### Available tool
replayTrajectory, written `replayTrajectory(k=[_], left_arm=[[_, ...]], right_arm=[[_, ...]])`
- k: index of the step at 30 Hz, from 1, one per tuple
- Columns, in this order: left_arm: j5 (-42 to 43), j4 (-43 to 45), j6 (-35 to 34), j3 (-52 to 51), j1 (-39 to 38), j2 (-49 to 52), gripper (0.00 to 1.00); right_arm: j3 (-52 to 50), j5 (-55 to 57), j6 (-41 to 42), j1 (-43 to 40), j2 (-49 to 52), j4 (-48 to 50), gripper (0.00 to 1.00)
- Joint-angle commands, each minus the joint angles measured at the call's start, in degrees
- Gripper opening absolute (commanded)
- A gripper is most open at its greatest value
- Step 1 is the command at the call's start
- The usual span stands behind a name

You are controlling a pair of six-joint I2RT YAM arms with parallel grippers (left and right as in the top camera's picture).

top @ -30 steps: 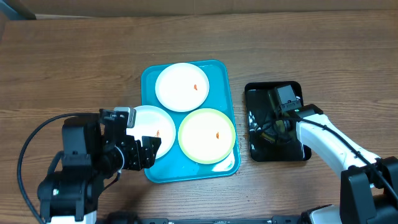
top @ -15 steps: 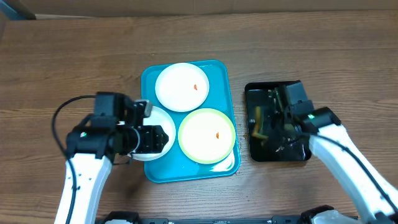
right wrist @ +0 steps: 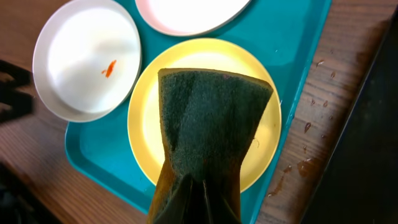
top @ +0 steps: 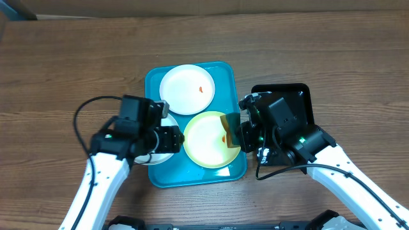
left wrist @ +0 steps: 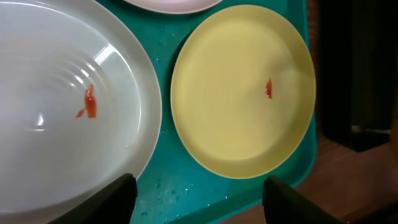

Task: Clean dirty plates on tray and stack at the side
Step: 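Grip the yellow plate rim with the left gripper, bring sponge over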

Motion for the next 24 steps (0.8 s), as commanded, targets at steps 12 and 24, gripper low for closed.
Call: replayTrajectory(k=[12, 24], left_arm=[[-1.3, 17.1, -4.2, -4.6, -4.0, 17.8, 0.46], [-0.6, 20.0, -4.2, -4.6, -4.3, 21.3, 0.33]], right_arm=[[1.6, 1.0, 1.6, 0.2, 0.2, 0.6, 0.04], [1.6, 1.0, 1.6, 0.6, 0.2, 0.6, 0.04]])
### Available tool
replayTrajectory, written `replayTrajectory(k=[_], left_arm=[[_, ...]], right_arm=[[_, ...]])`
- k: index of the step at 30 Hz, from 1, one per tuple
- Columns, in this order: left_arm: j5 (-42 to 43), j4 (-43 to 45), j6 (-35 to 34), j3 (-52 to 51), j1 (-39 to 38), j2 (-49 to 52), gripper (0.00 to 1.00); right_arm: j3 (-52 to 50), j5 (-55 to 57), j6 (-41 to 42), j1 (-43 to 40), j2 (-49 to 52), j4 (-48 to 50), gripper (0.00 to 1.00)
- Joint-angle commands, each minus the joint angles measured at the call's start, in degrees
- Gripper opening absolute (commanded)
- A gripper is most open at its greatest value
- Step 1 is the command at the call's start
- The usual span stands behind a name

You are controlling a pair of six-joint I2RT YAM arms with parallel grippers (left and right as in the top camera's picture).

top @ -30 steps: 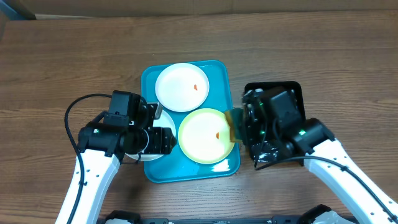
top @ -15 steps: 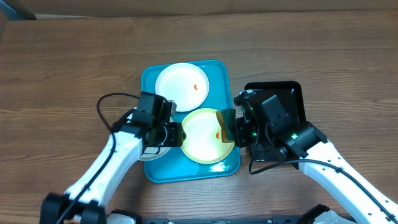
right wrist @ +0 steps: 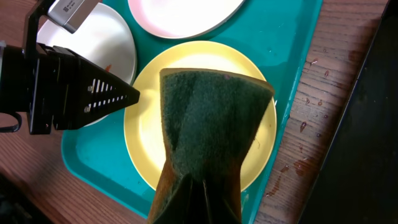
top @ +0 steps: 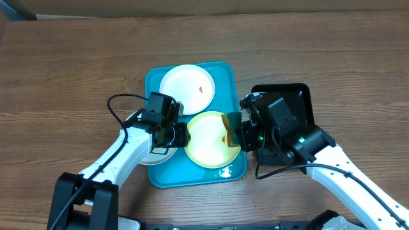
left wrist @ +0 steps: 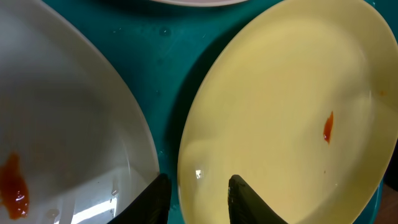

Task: Clean dirty plates on tray and stack at the side
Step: 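Grip the yellow plate rim with the left gripper, bring sponge over, then scrub the yellow plate with the sponge in the right gripper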

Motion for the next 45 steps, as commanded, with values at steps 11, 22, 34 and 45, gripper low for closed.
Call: replayTrajectory(k=[11, 22, 34, 45], left_arm=[[0.5, 2.9, -1.0, -0.2, -1.3, 6.2, 0.04], [0.9, 2.9, -2.8, -0.2, -1.3, 6.2, 0.04], [0.9, 2.7, -7.6, -0.2, -1.2, 6.1, 0.04], [1.9, 2.2, -8.1, -0.1, -1.5, 6.0, 0.04]], right_arm=[[1.6, -0.3, 0.2, 2.6, 2.1, 0.8, 0.04], [1.6, -0.8, 3.7, 5.2, 16.0, 6.8, 0.04], [1.6, -3.5, 11.2, 7.7, 20.2, 12.9, 0.04], [1.6, 1.4, 19.2, 7.8, 27.6, 15.3, 0.04]])
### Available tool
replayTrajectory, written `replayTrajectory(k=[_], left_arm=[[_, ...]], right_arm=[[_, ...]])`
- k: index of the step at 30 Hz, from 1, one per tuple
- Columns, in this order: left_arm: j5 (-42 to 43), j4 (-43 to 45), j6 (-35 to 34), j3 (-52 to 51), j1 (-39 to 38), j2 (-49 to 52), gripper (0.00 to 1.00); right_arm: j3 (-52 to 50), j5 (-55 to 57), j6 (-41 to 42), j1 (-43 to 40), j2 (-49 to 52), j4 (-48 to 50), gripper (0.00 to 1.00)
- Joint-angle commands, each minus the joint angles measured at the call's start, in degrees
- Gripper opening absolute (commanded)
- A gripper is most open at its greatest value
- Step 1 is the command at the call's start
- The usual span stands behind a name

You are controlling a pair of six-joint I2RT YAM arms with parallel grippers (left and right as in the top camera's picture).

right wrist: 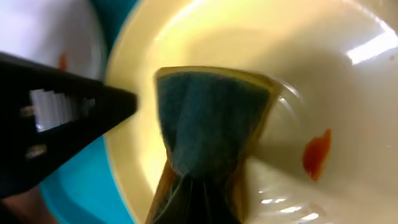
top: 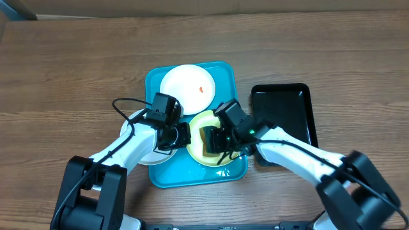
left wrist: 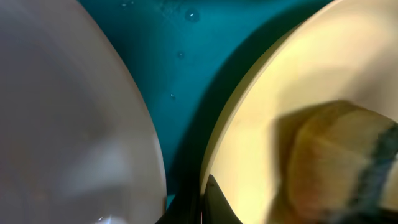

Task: Clean dirty plates on tray and stack at the side
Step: 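Scrub the yellow plate with the sponge in the right gripper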

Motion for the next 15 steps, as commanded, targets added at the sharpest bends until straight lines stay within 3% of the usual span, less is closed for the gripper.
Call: replayTrajectory(k=[1, 15], left_arm=[[1.3, -0.9, -1.1, -0.1, -0.7, 0.5, 0.04], [1.3, -2.4, -3.0, -0.1, -0.7, 0.2, 0.04]], right_arm=[[1.3, 6.3, 3.7, 0.1, 5.4, -1.3, 0.04], [5.4, 31.2, 5.9, 0.0, 6.6, -16.3, 0.04]])
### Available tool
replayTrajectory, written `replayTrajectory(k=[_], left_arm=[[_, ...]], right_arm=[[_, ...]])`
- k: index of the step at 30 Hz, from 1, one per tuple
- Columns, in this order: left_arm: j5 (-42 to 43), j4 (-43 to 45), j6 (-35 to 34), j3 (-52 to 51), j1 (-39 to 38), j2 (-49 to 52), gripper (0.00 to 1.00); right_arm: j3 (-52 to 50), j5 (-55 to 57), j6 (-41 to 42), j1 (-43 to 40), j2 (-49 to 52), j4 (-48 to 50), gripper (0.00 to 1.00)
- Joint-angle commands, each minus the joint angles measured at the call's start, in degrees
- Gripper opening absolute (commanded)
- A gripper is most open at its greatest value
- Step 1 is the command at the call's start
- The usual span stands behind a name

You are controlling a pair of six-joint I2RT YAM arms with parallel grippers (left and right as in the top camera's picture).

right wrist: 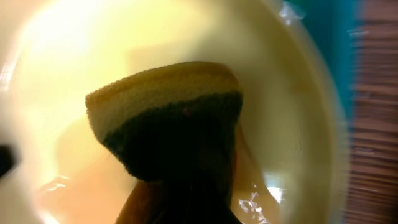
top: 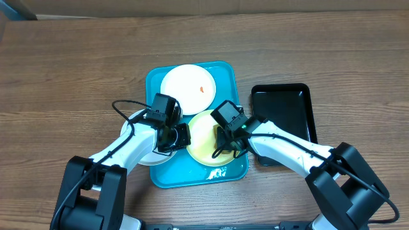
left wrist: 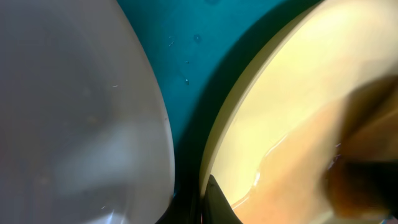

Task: Clean dirty plates on tray and stack at the side
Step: 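Scrub the yellow plate with the sponge in the right gripper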

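A yellow plate (top: 201,145) lies on the teal tray (top: 192,176), wet with an orange smear (left wrist: 292,180). My left gripper (top: 181,136) is shut on the plate's left rim, one dark fingertip (left wrist: 216,200) lying on its inner edge. My right gripper (top: 225,136) is shut on a green-and-yellow sponge (right wrist: 168,118), which is pressed on the plate's middle. A white plate (top: 185,86) with a small red stain sits at the tray's far end. Another white plate (left wrist: 74,112) lies at the tray's left edge, under my left arm.
A black tray (top: 284,115) stands on the wooden table just right of the teal tray. Water drops (top: 217,172) lie on the teal tray's near right corner. Both arms cross over the tray's middle.
The sponge has moved from the yellow plate's left part toward its middle and right. The red stain seen beside it no longer shows; an orange wet film covers the plate. Left gripper unchanged.
At first my left gripper hung open over the tray's left side, and my right held the sponge above the stained yellow plate. The left then reached the plate's left rim and shut on it. The sponge came down beside the stain and now lies over that spot.
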Motion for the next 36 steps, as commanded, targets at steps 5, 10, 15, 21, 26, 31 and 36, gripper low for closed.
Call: replayTrajectory(k=[5, 10, 15, 21, 26, 31, 36], left_arm=[[0.9, -1.0, -1.2, -0.1, -0.7, -0.8, 0.04], [0.9, -1.5, -1.1, -0.1, -0.7, -2.6, 0.04], [0.7, -1.9, -1.1, -0.1, -0.7, -4.0, 0.04], [0.7, -1.9, -0.6, -0.1, -0.7, -4.1, 0.04], [-0.8, -2.9, -0.2, -0.1, -0.7, -4.1, 0.04], [-1.0, -3.0, 0.2, -0.1, -0.7, -4.1, 0.04], [-1.0, -3.2, 0.2, -0.1, -0.7, -4.1, 0.04]], right_arm=[[2.1, 20.3, -4.2, -0.6, 2.0, -5.7, 0.04], [4.1, 24.3, -5.5, -0.6, 2.0, -7.7, 0.04], [9.0, 24.3, -8.3, -0.6, 1.9, -10.8, 0.04], [15.6, 22.5, -8.8, -0.6, 1.9, -14.5, 0.04], [18.0, 14.5, -11.7, -0.6, 1.3, -14.9, 0.04], [18.1, 11.8, -11.6, -0.6, -1.0, -16.2, 0.04], [18.1, 12.3, -11.5, -1.5, -6.0, -20.5, 0.04]])
